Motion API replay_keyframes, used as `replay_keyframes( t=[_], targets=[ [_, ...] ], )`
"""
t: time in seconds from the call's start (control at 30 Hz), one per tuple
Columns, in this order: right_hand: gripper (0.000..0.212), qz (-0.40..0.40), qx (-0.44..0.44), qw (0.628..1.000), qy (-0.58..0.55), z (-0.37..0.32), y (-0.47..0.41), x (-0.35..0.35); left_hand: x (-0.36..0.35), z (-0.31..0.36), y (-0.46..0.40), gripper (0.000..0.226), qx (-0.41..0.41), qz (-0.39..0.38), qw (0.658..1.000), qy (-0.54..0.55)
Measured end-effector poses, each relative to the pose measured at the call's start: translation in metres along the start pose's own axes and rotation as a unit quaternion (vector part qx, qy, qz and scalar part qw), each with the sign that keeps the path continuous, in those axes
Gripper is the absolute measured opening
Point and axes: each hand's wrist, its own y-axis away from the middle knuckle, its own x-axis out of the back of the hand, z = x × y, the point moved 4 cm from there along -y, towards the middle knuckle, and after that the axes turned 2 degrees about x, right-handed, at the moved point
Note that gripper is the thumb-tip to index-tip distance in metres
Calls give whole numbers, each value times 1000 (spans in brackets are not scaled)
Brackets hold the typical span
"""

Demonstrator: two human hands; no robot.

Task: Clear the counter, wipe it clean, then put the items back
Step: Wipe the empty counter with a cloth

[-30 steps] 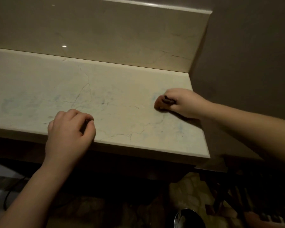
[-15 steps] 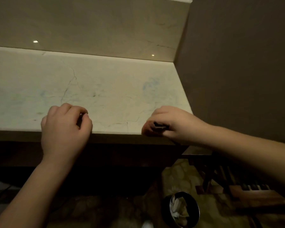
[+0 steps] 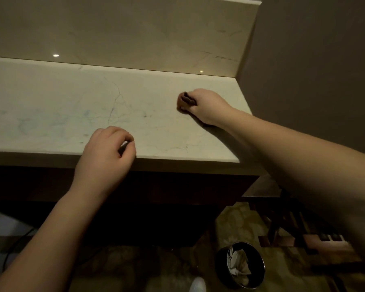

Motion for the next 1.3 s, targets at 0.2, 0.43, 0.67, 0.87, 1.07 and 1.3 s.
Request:
replay_keyframes(
  t=[0.2,0.43,0.67,0.87,1.07,1.3],
  targets=[
    [14,-28,155,987,-22,-67,33,-18,10,-9,9,10,31,32,999,-7],
    [17,-10,11,1000,26,-24,3,-1,8,-12,10,10,22,29,999,-17],
    [15,-24,54,998,12,-66,29,-15,9,-10,14,17,29,30,999,-31],
    [11,5,-96,994,53,5,83,17,8,-7,15,21,22,31,999,-36],
    [11,64,-156,984,65,-24,109,-1,10,-9,16,20,21,17,999,-24],
    [30,48,33,997,45,-152,91,-35,29,-25,19,21,127,29,966,225]
  ],
)
